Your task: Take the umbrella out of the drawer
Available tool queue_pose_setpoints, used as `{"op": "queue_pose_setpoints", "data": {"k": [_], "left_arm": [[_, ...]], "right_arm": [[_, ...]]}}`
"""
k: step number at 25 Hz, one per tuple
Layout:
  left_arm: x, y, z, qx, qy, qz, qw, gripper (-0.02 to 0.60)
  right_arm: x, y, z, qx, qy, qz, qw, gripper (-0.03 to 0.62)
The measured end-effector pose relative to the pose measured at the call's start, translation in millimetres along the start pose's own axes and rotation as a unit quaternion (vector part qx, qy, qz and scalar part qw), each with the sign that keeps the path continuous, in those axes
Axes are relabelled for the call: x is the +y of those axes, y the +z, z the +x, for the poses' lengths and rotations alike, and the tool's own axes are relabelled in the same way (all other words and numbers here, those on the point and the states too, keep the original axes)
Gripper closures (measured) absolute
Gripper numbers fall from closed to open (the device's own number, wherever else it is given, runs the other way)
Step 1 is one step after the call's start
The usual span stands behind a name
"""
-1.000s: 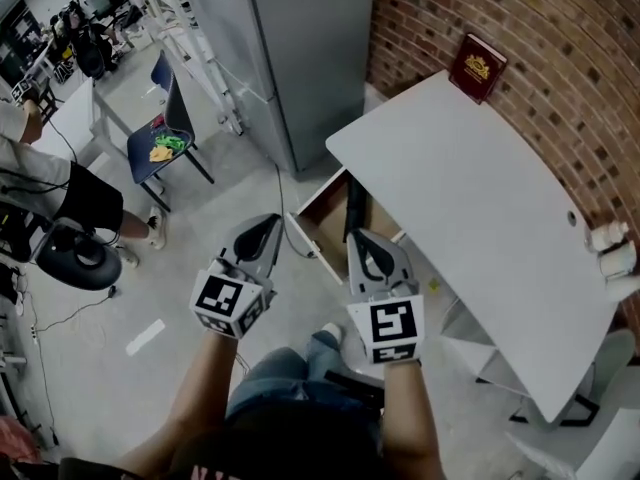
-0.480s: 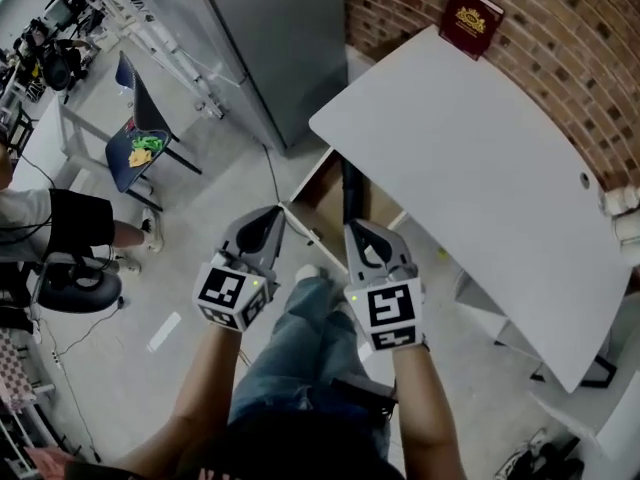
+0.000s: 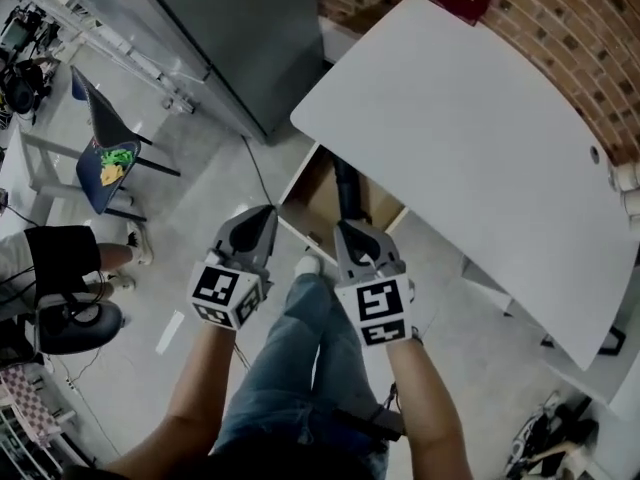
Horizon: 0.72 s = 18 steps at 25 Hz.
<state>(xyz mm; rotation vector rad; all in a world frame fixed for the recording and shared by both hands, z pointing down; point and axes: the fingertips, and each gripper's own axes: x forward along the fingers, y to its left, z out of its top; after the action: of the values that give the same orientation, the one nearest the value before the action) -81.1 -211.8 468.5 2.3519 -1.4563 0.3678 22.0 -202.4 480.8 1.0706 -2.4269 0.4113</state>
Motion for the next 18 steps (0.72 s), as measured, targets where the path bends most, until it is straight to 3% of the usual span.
{"op": "queue_pose_setpoints", "data": {"k": [6, 11, 18], "left_arm": [[17.6, -47.4, 35.6, 0.037, -0.021, -0.02, 0.9989, 0.585], [23.8, -76.3, 51.3, 0.058, -0.034, -0.039, 0.997, 0.584], [44.9, -107.2, 77.6, 0.079, -0.046, -0.043, 0.9949, 0.585]], "right_arm": [[-8.0, -52.4, 46.3, 0.046, -0.014, 0.021, 0.999, 0.602], [-9.5, -75.2, 67.2, 0.052, 0.005, 0.07, 0.996, 0.602], [-32.3, -109.7, 105.5, 0.069, -0.057, 0.084, 0.992, 0.601]]}}
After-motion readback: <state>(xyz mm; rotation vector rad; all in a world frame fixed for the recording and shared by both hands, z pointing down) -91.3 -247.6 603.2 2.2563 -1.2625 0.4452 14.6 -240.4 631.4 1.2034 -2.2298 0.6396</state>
